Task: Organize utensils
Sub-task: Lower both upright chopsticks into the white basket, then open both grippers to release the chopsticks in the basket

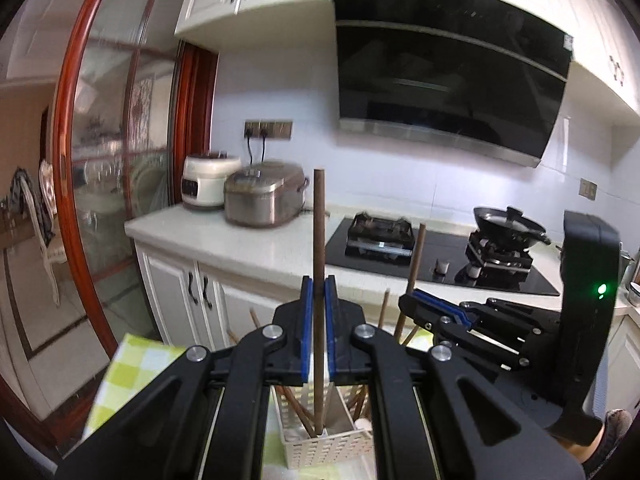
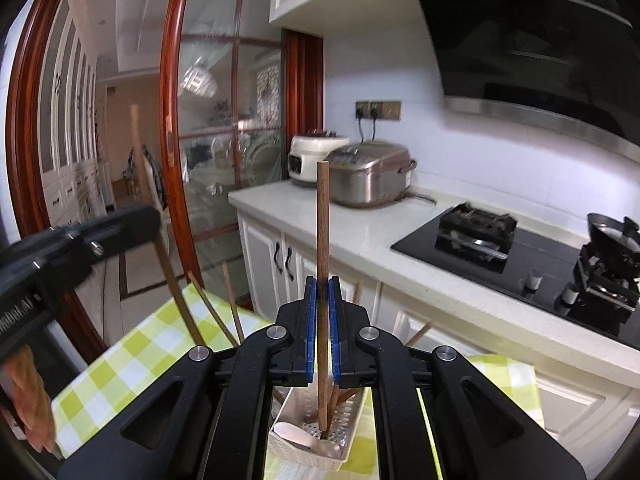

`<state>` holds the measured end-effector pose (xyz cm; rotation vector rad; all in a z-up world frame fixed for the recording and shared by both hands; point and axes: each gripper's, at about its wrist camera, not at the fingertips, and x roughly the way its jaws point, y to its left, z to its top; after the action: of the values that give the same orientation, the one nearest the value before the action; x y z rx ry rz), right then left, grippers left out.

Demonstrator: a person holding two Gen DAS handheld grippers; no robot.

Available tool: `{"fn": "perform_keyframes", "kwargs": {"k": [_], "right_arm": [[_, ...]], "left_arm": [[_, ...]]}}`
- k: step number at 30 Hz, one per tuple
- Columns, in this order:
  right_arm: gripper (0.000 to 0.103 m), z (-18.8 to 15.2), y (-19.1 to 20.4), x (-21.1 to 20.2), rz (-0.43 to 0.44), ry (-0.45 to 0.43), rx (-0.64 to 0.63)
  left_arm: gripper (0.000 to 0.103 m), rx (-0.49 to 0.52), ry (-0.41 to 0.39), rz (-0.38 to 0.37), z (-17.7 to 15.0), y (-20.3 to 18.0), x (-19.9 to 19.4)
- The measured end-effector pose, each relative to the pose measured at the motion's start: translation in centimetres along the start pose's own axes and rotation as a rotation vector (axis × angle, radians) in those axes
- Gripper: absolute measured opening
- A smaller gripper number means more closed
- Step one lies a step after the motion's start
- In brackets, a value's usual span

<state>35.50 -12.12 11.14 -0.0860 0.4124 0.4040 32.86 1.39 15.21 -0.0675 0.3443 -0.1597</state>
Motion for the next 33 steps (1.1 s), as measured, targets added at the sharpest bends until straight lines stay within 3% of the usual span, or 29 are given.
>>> {"fn": "perform_keyframes", "kwargs": {"k": [7, 14, 16, 23, 26, 29, 33], "right_arm": [[0.006, -2.8, 0.7, 4.1, 0.011, 0.136, -0.022], [0.009, -4.2, -0.2, 5.2, -0.005, 0.158, 0.034], [0.012, -4.3, -0.2, 4.9, -0.011, 0.155, 0.039], [0.018, -4.7, -0.5, 1.6, -0.019, 0.117, 0.066], [0.035, -5.8, -0.6, -0.4, -0.011, 0.101, 0.091], [0.037, -7.6, -0.6, -2.4, -0.004, 0.094, 0.119], [0.042, -10.7, -0.2, -4.2, 0.003, 0.11, 0.155]], "left_arm": [[0.006, -0.06, 0.11, 0.0, -3.6, 2.0, 3.8], [0.006, -0.082, 0.13, 0.063, -6.0, 4.1, 4.2], [0.011, -0.08, 0.127, 0.074, -6.3, 4.4, 3.7], [0.056, -0.098, 0.071, 0.126, -7.2, 5.1, -0.2], [0.082, -0.126, 0.031, 0.17, -8.2, 5.6, -2.7], [0.092, -0.146, 0.019, 0.197, -9.6, 5.7, -4.6], [0.095, -0.141, 0.04, 0.208, -12.1, 5.3, -6.3]]}}
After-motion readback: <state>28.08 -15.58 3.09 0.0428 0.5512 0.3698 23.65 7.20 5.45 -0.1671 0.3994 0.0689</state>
